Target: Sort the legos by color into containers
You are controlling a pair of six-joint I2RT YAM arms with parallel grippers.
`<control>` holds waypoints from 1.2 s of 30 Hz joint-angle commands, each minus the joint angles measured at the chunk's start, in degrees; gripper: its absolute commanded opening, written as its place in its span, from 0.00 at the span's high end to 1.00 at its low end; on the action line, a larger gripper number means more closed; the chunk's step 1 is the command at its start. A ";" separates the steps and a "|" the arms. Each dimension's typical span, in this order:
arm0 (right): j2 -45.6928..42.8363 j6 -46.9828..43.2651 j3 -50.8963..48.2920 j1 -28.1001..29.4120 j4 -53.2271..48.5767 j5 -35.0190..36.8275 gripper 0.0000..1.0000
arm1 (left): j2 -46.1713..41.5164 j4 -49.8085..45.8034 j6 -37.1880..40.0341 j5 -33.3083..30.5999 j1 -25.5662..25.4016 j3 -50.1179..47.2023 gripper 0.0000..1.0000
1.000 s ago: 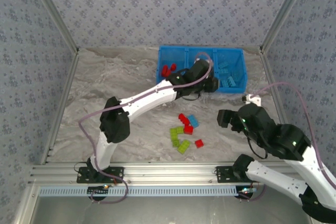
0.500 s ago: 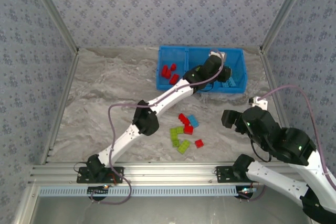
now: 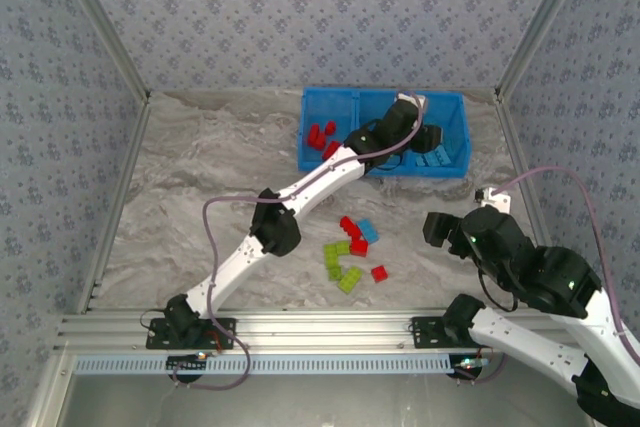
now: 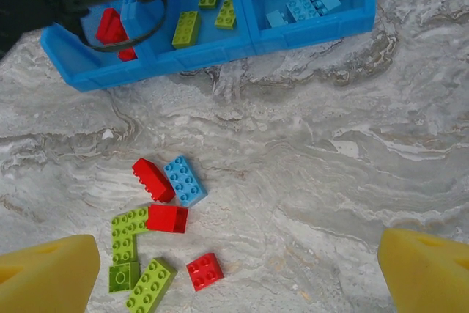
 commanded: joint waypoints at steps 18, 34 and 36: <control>12.95 -6.90 -5.65 0.13 8.86 -9.56 0.00 | -45.99 -13.38 22.69 -1.00 -3.37 -36.02 0.46; 45.77 -21.91 -3.74 0.26 30.09 -19.40 0.26 | -99.04 -0.86 22.63 -6.13 -3.37 -100.97 0.26; 51.02 -23.33 -1.44 0.31 29.67 -18.42 0.28 | -104.10 -1.49 23.35 -6.21 -3.37 -105.97 0.23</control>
